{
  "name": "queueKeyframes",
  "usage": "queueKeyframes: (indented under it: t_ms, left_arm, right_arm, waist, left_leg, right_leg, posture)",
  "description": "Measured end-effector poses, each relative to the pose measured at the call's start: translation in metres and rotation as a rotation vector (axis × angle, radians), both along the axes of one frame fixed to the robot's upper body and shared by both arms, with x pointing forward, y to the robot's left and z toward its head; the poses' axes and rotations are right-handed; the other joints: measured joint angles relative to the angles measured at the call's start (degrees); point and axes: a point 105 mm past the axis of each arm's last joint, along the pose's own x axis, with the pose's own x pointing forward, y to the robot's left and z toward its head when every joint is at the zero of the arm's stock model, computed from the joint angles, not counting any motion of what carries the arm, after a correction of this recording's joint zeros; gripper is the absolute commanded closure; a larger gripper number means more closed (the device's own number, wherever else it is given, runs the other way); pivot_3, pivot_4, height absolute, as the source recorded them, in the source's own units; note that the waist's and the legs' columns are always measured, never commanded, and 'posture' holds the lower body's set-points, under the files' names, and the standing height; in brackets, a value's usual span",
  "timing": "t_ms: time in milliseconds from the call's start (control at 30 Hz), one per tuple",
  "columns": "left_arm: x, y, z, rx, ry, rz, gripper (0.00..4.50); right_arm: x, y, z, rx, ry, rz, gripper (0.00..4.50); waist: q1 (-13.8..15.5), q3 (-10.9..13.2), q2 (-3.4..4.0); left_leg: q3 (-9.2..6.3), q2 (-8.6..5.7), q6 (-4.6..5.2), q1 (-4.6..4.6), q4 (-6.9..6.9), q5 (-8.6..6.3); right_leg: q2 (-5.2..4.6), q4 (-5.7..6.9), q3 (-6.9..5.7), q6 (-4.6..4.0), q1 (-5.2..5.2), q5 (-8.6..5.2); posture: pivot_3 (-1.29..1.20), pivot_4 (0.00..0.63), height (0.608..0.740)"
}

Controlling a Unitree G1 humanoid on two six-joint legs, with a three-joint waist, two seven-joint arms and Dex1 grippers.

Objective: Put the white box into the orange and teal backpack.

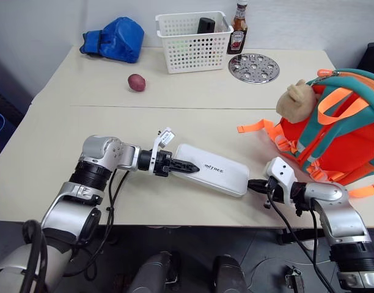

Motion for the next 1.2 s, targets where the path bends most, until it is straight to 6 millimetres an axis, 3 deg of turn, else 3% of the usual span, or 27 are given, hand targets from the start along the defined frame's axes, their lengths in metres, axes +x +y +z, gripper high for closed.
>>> queueKeyframes:
  t_ms: [67, 300, 333, 433, 633, 767, 833, 1000, 1133, 1200]
  left_arm:
    - [-0.003, -0.001, 0.004, -0.017, 0.000, -0.017, 3.11]
    - [-0.007, 0.009, 0.006, -0.042, -0.008, 0.007, 3.13]
    - [-0.007, 0.014, 0.007, -0.048, -0.013, 0.024, 3.13]
    - [-0.006, 0.033, 0.018, -0.092, -0.026, 0.090, 3.13]
    - [-0.017, 0.061, 0.069, -0.251, -0.172, 0.157, 3.13]
    - [-0.023, 0.075, 0.080, -0.292, -0.271, 0.234, 3.13]
    - [-0.025, 0.078, 0.079, -0.293, -0.291, 0.258, 3.13]
    - [-0.031, 0.082, 0.089, -0.315, -0.377, 0.297, 3.13]
    - [-0.034, 0.081, 0.099, -0.337, -0.426, 0.314, 3.13]
    - [-0.034, 0.081, 0.099, -0.331, -0.442, 0.328, 3.13]
  right_arm:
    - [0.000, 0.000, 0.000, 0.003, 0.001, 0.000, 4.50]
    - [-0.008, -0.001, -0.001, 0.016, -0.004, -0.026, 4.50]
    - [-0.010, -0.005, -0.002, 0.024, 0.002, -0.055, 4.33]
    - [-0.021, -0.015, 0.004, 0.080, 0.021, -0.146, 3.63]
    - [-0.064, -0.051, 0.045, 0.217, 0.014, -0.345, 1.51]
    - [-0.085, -0.086, 0.070, 0.291, -0.010, -0.523, 0.14]
    - [-0.090, -0.096, 0.079, 0.320, -0.030, -0.580, 0.06]
    - [-0.074, -0.106, 0.095, 0.383, -0.097, -0.642, 0.06]
    - [-0.047, -0.099, 0.096, 0.449, -0.089, -0.626, 0.06]
    - [-0.022, -0.095, 0.099, 0.501, -0.109, -0.630, 0.06]
  waist:
    - [0.0, 0.0, 0.00]
    - [0.0, 0.0, 0.00]
    - [-0.1, 0.0, 0.00]
    - [-0.1, 0.0, 0.01]
    - [0.5, 0.0, -0.01]
    - [0.4, 0.0, -0.02]
    - [0.2, 0.0, -0.02]
    - [0.0, 0.0, -0.03]
    - [0.1, 0.0, -0.03]
    - [0.1, 0.0, -0.07]
  left_leg:
    - [0.00, 0.00, 0.00, 0.00, 0.01, 0.00]
    - [-0.02, 0.01, 0.00, -0.02, -0.01, 0.00]
    - [-0.02, 0.02, 0.00, -0.01, -0.02, 0.00]
    - [-0.06, 0.03, 0.00, -0.03, -0.04, 0.00]
    - [-0.15, -0.01, 0.06, -0.03, -0.10, -0.05]
    - [-0.12, -0.03, 0.06, -0.02, -0.20, -0.07]
    - [-0.08, -0.01, 0.04, 0.02, -0.28, -0.06]
    - [0.01, -0.02, 0.04, 0.01, -0.28, -0.05]
    - [0.03, -0.03, 0.04, 0.02, -0.29, -0.05]
    - [0.07, -0.04, 0.05, 0.01, -0.24, -0.04]
  right_leg:
    - [0.00, 0.00, 0.01, 0.00, 0.00, 0.00]
    - [-0.01, 0.01, 0.01, 0.00, -0.02, 0.00]
    - [-0.02, 0.02, 0.01, 0.00, -0.02, 0.00]
    - [-0.03, 0.02, 0.00, 0.00, -0.04, 0.00]
    - [-0.08, -0.12, -0.03, 0.00, 0.09, 0.00]
    - [-0.08, -0.21, 0.01, 0.00, 0.09, 0.00]
    - [-0.04, -0.21, 0.06, 0.00, 0.06, 0.00]
    - [-0.02, -0.22, 0.13, 0.00, 0.01, 0.00]
    - [-0.02, -0.20, 0.13, 0.00, -0.01, 0.00]
    - [-0.01, -0.18, 0.14, 0.00, -0.01, 0.00]
  posture:
    - [0.00, 0.150, 0.740]
    - [0.00, 0.150, 0.740]
    - [0.00, 0.150, 0.740]
    - [0.00, 0.150, 0.740]
    - [0.00, 0.150, 0.740]
    - [0.00, 0.150, 0.740]
    - [0.00, 0.150, 0.740]
    - [0.00, 0.150, 0.740]
    - [0.00, 0.150, 0.740]
    - [0.00, 0.150, 0.740]
